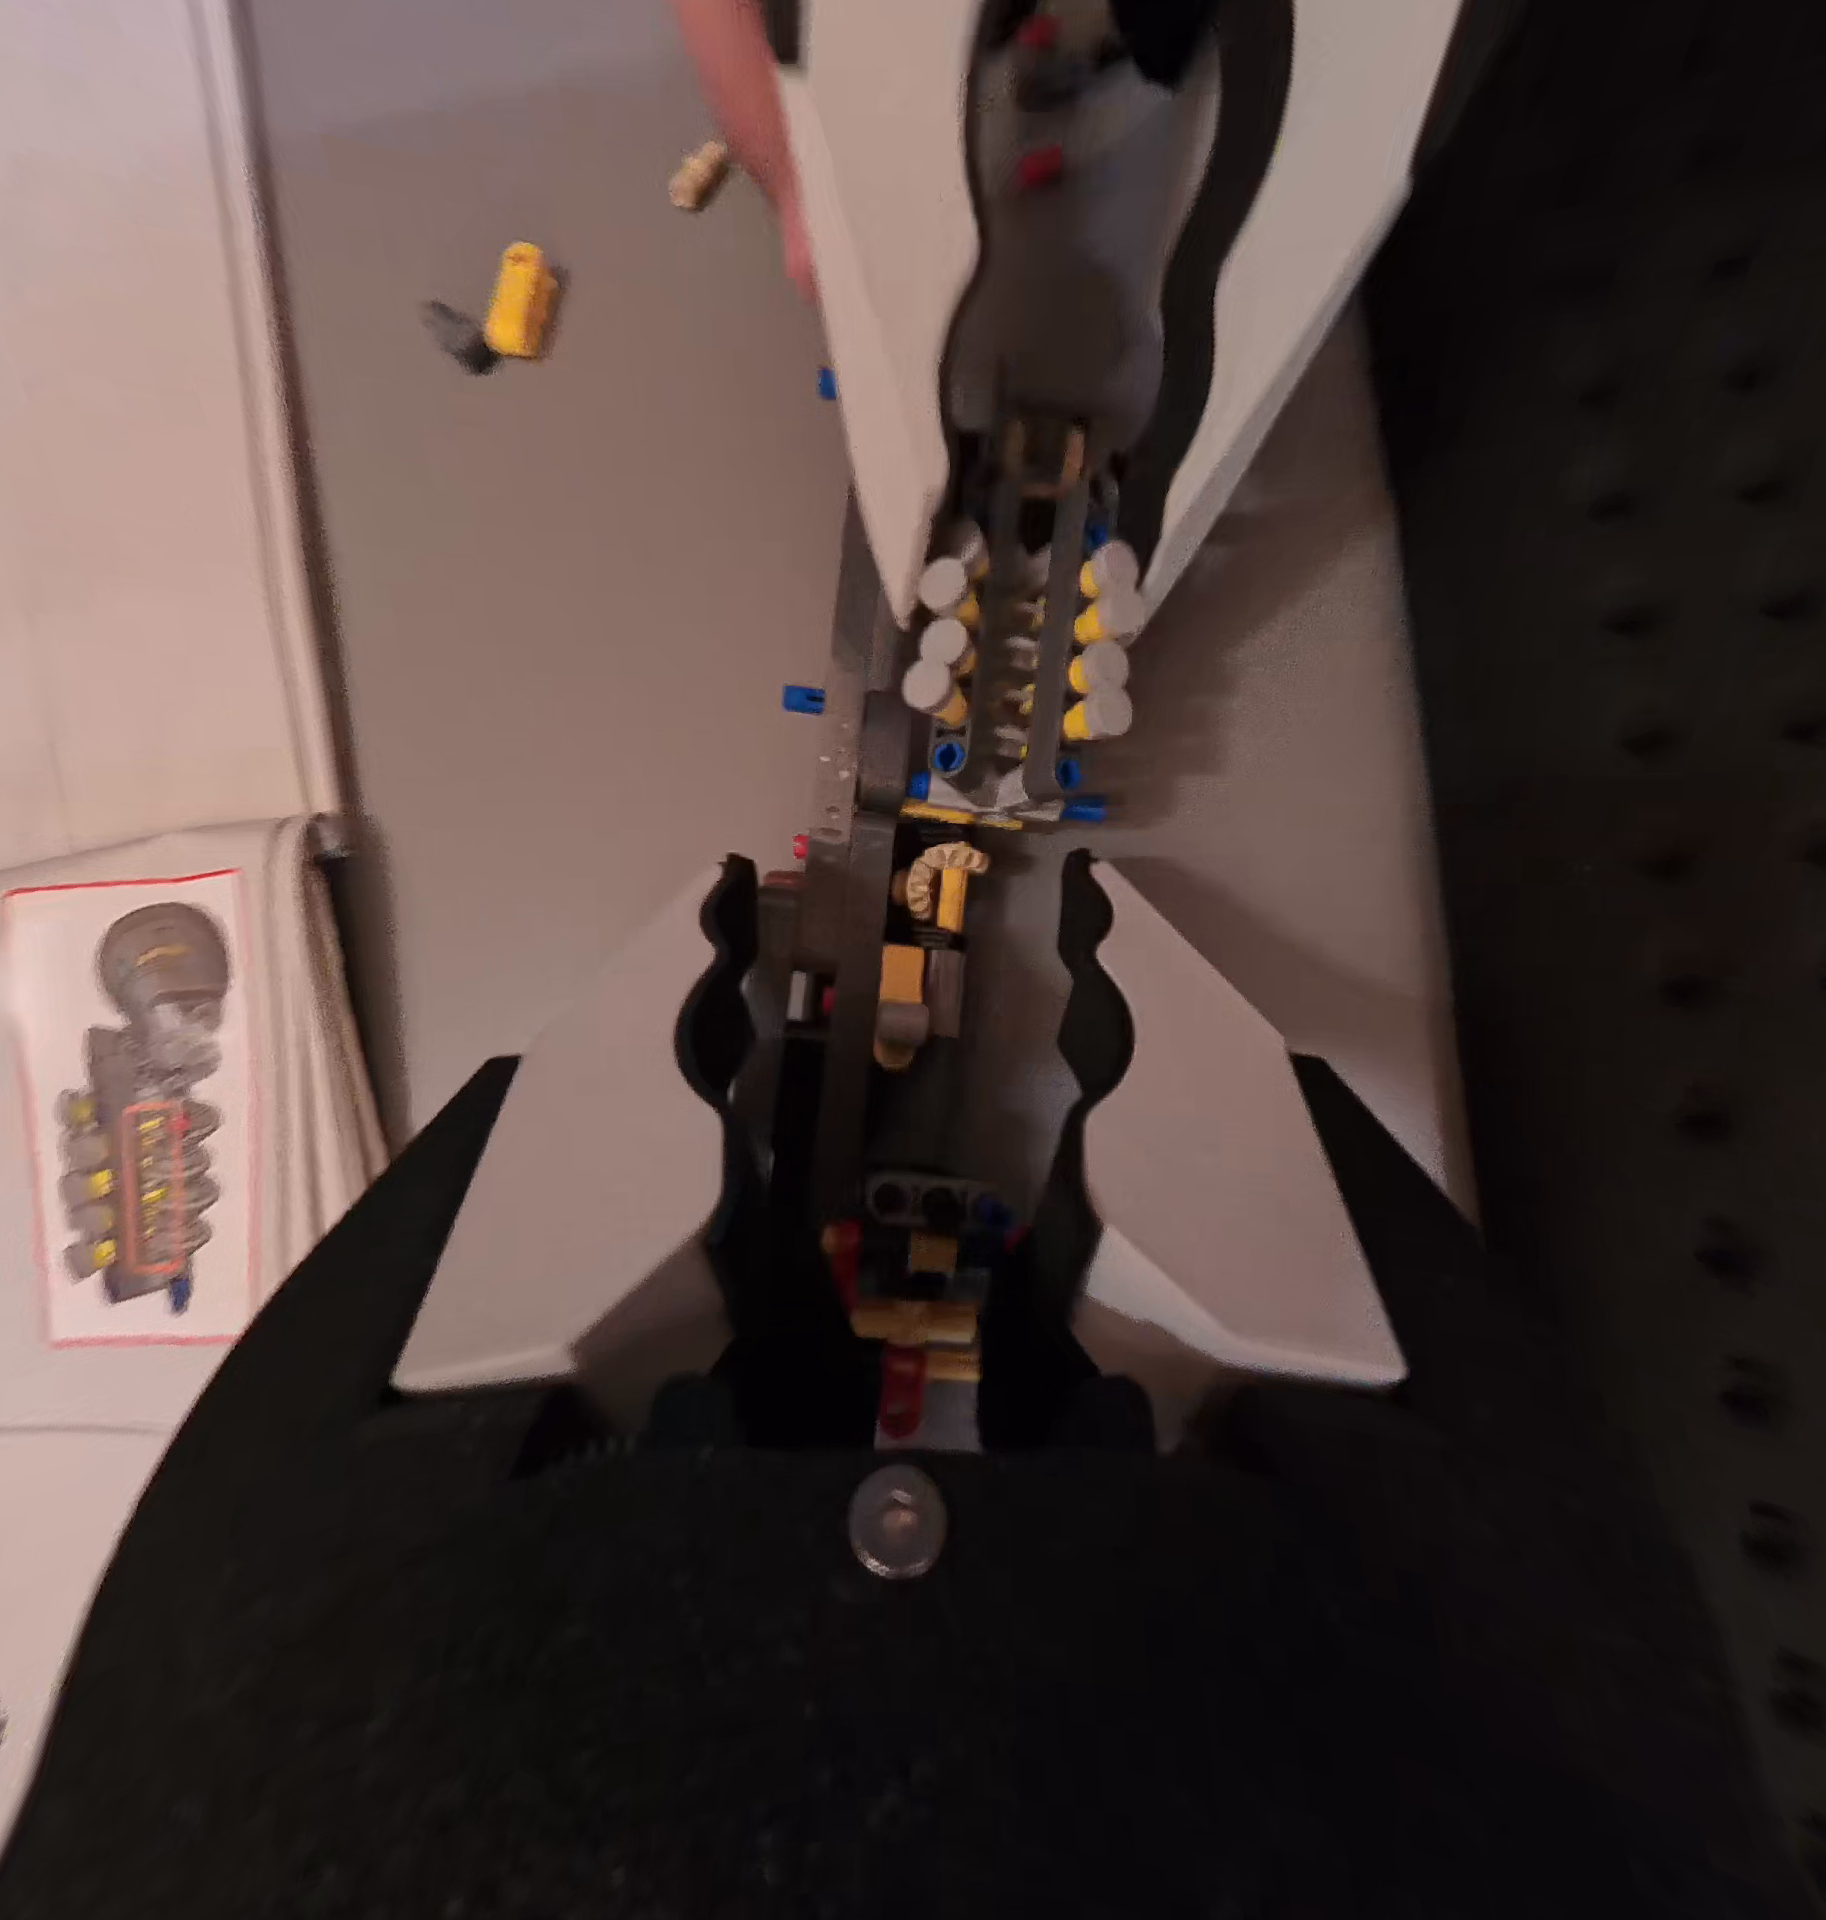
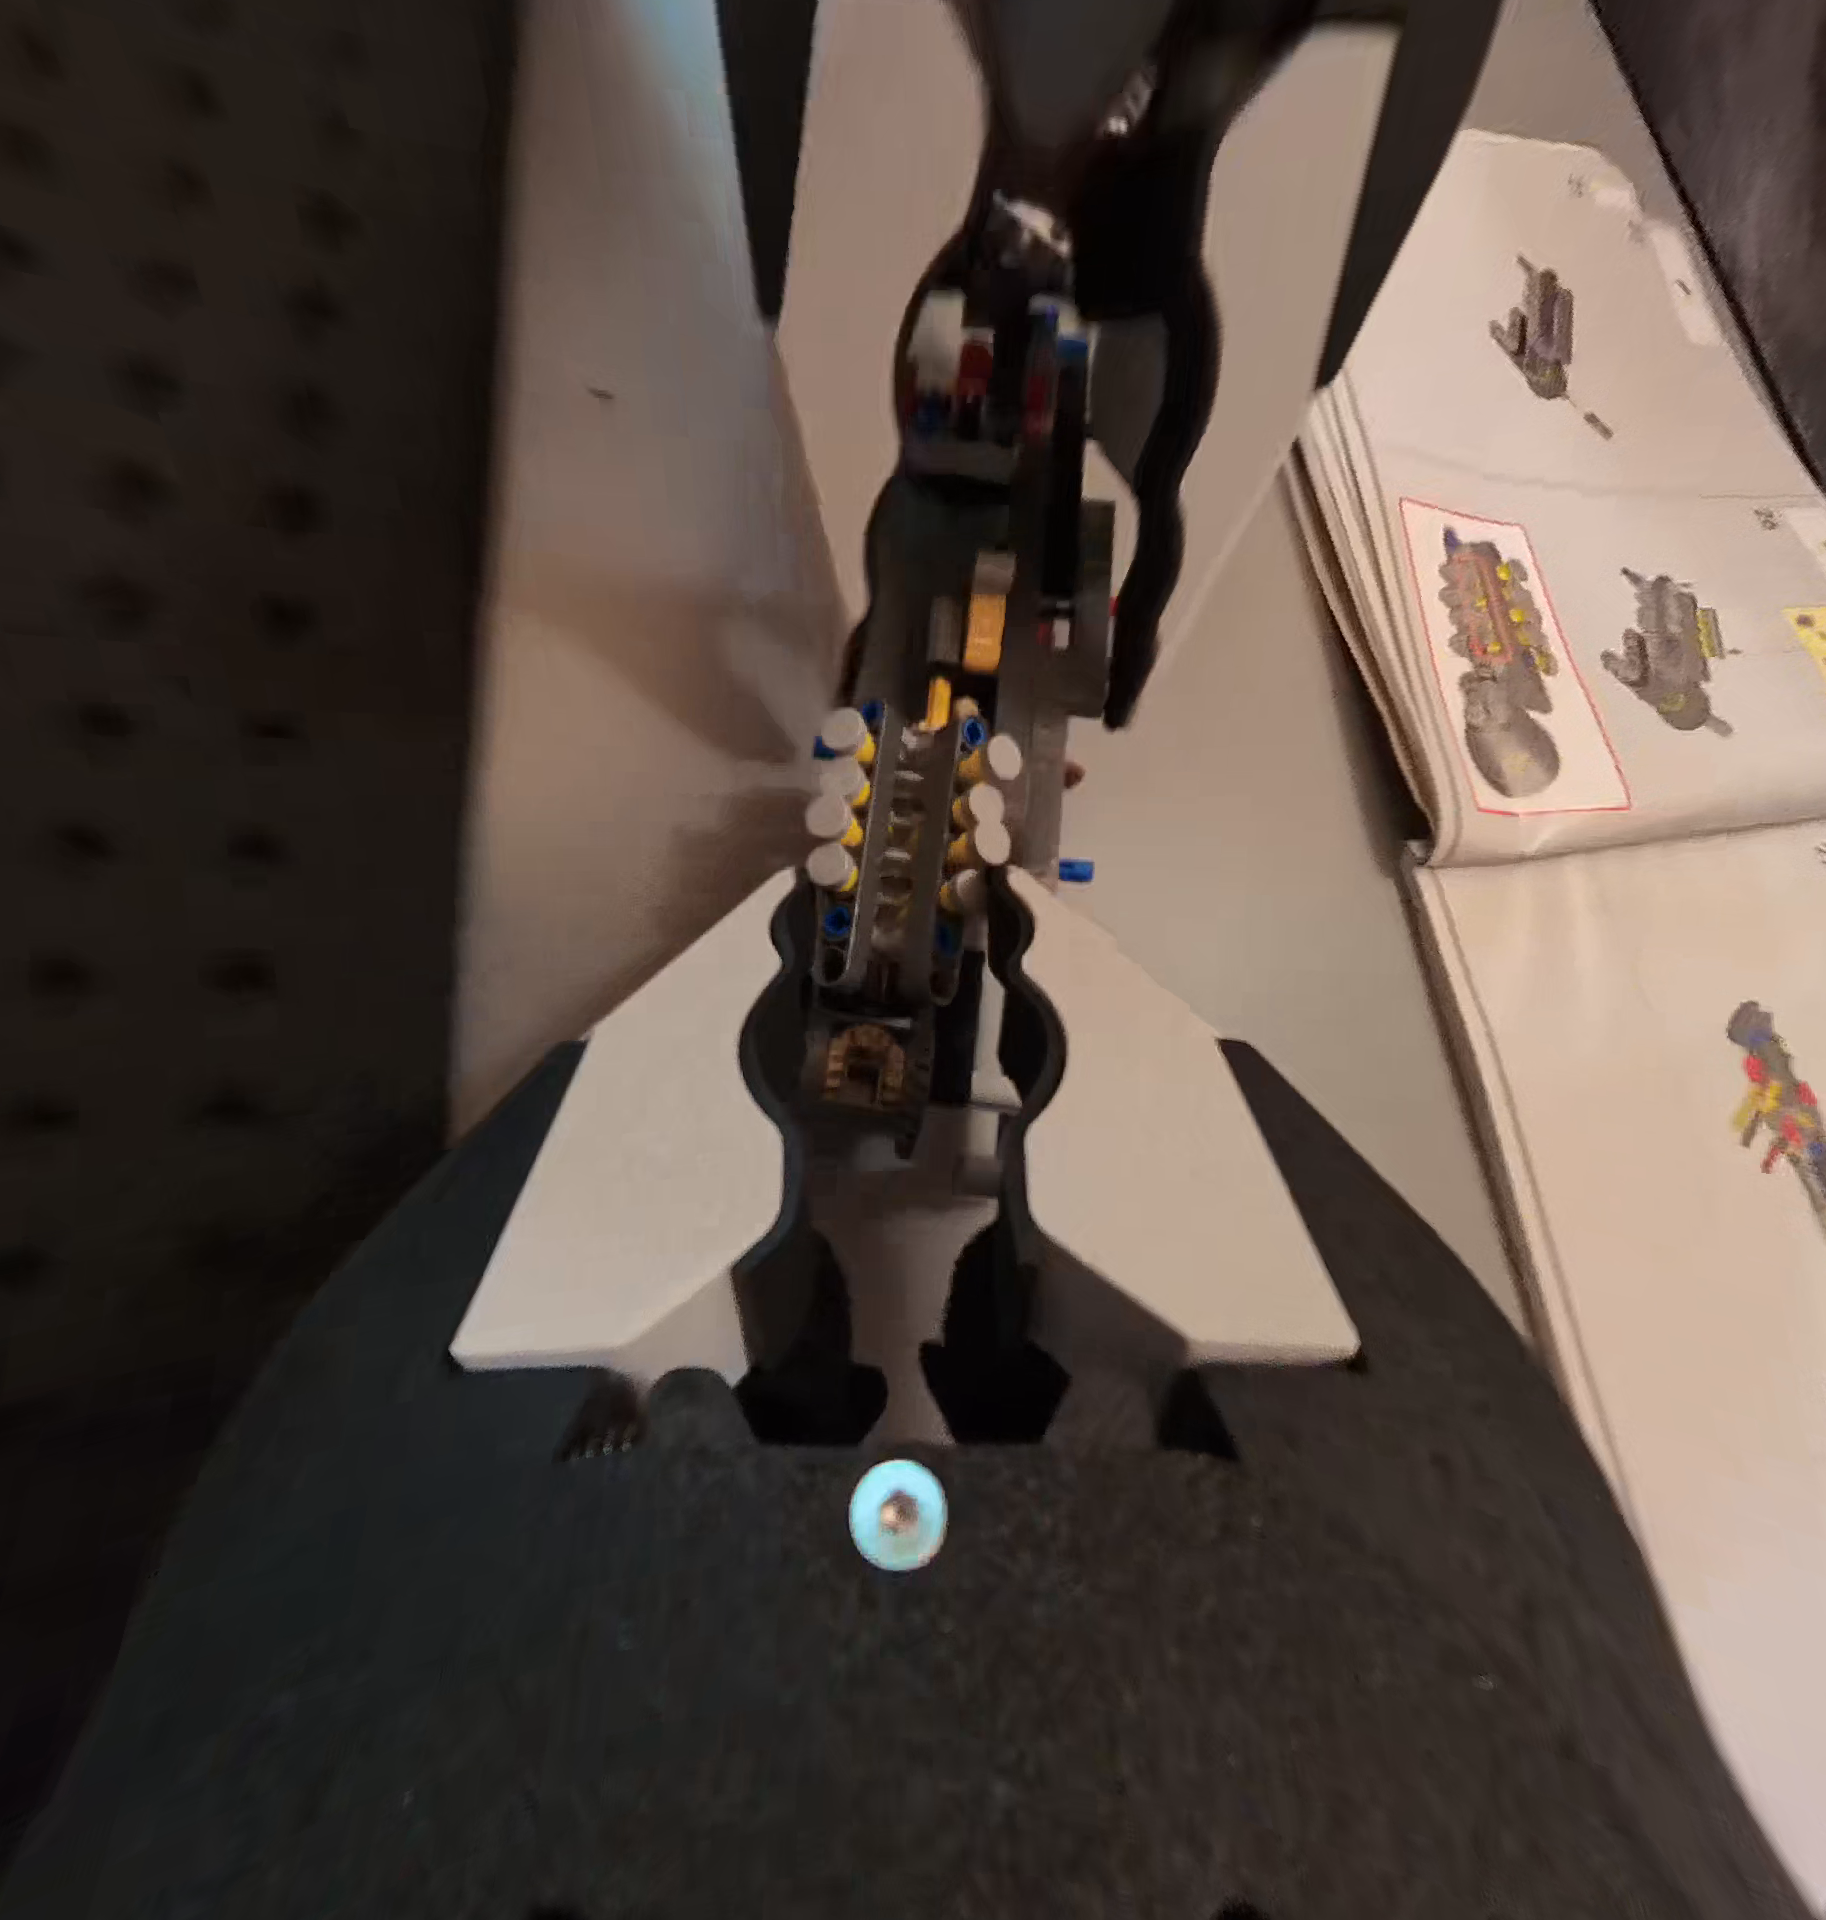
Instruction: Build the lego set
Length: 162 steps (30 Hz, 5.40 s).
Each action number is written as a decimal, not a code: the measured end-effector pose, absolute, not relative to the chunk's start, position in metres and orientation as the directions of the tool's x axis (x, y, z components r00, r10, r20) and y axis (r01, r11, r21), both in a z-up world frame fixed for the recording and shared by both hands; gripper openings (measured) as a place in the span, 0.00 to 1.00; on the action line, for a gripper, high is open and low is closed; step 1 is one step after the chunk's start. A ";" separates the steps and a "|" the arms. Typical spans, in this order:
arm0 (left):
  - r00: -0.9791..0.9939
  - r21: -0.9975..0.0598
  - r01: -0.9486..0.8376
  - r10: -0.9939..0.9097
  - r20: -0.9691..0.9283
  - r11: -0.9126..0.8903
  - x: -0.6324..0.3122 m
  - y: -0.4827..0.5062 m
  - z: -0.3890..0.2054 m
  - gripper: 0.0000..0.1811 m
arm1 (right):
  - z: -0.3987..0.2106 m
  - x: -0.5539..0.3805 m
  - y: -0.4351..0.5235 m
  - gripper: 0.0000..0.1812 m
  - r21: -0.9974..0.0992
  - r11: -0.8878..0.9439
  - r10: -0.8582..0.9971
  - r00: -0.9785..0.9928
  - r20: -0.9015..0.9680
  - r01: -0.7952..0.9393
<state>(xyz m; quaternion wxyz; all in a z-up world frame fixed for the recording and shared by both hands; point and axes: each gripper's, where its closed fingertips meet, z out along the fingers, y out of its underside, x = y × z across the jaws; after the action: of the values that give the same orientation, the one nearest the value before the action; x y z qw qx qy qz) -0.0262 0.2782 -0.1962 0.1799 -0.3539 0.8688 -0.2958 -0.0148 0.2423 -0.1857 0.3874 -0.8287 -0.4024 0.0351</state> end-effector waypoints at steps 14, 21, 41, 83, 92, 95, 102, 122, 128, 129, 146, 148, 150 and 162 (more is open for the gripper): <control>-0.736 -0.644 -0.512 -0.677 -0.013 0.569 -0.030 0.294 -0.200 0.27 | -0.185 -0.013 0.253 0.23 -0.736 -0.424 0.726 0.684 0.071 0.527; -0.729 -0.686 -0.517 -0.683 0.040 0.511 -0.029 0.283 -0.200 0.25 | -0.185 -0.031 0.260 0.25 -0.705 -0.516 0.673 0.739 0.018 0.486; -0.740 -0.711 -0.489 -0.671 0.032 0.505 -0.028 0.280 -0.199 0.23 | -0.195 -0.035 0.244 0.17 -0.600 -0.566 0.738 0.672 -0.061 0.566; -0.760 -0.718 -0.424 -0.648 -0.050 0.552 -0.026 0.287 -0.201 0.25 | -0.187 -0.020 0.251 0.23 -0.630 -0.505 0.784 0.619 -0.048 0.591; -0.753 -0.718 -0.417 -0.654 -0.070 0.558 -0.026 0.288 -0.200 0.25 | -0.165 0.022 0.241 0.26 -0.728 -0.559 0.614 0.788 -0.042 0.397; -0.747 -0.716 -0.419 -0.660 -0.077 0.558 -0.026 0.288 -0.200 0.25 | -0.169 0.025 0.231 0.18 -0.719 -0.646 0.509 0.847 -0.155 0.256; -0.715 -0.705 -0.458 -0.696 -0.069 0.541 -0.027 0.289 -0.199 0.25 | -0.189 0.031 0.213 0.17 -0.683 -0.723 0.120 0.957 -0.265 -0.099; -0.749 -0.616 -0.618 -0.605 0.271 0.488 0.024 0.261 -0.186 0.22 | -0.184 0.020 0.221 0.11 -0.797 -0.562 0.329 0.944 0.031 0.222; -0.739 -0.489 -0.673 -0.531 0.415 0.554 0.033 0.251 -0.200 0.19 | -0.183 0.038 0.214 0.11 -0.797 -0.541 0.213 0.961 0.178 0.267; -0.721 -0.459 -0.693 -0.525 0.453 0.556 0.034 0.250 -0.203 0.16 | -0.181 0.038 0.213 0.11 -0.806 -0.532 0.209 0.963 0.171 0.259; -0.697 -0.764 -0.622 -0.566 0.441 0.170 0.007 0.306 -0.061 0.05 | -0.199 0.021 0.216 0.11 -0.734 -0.676 0.342 0.907 -0.244 0.058; -0.694 -0.800 -0.582 -0.602 0.395 0.144 -0.002 0.314 -0.050 0.04 | -0.200 0.020 0.218 0.11 -0.739 -0.672 0.347 0.902 -0.257 0.047; -0.698 -0.845 -0.525 -0.621 0.356 0.105 -0.011 0.319 -0.038 0.04 | -0.201 0.018 0.219 0.12 -0.734 -0.679 0.344 0.895 -0.284 0.028; -0.756 -0.951 -0.160 -0.587 0.290 -0.264 -0.051 0.338 0.006 0.04 | -0.092 0.005 0.256 0.16 -0.923 -0.365 0.456 0.842 -0.289 -0.120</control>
<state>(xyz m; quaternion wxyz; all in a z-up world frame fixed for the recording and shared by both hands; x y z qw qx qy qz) -0.0506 0.3381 0.0057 0.1465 -0.3173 0.5888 -0.7288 0.0050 0.2564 -0.0920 0.5531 -0.7842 -0.1071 0.2600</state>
